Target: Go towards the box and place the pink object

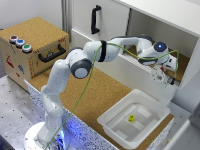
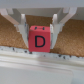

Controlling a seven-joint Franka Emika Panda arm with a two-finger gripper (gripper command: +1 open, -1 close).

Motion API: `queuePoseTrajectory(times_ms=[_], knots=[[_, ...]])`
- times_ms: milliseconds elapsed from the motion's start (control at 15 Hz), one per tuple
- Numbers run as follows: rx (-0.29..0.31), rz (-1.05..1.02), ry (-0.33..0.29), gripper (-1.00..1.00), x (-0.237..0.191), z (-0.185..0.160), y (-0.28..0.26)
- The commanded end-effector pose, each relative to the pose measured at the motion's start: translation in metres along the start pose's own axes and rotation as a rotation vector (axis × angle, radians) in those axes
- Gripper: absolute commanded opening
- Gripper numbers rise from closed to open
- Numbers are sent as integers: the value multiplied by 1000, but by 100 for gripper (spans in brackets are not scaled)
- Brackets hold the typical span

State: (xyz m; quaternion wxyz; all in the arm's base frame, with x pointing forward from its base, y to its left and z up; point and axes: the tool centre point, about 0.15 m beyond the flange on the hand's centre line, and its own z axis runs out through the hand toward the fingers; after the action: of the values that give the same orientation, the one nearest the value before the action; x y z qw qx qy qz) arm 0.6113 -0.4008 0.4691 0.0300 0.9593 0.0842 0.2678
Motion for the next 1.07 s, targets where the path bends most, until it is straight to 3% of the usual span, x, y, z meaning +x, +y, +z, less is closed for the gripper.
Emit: queuePoseTrajectory(times_ms=[0,400,667,1000], knots=[[-109,28,55,-100,-89,-38,-21],[-127,51,-44,-100,-165,-17,-15],[-130,100,-182,-100,-223,24,7],[-141,126,-298,-100,-285,56,13]])
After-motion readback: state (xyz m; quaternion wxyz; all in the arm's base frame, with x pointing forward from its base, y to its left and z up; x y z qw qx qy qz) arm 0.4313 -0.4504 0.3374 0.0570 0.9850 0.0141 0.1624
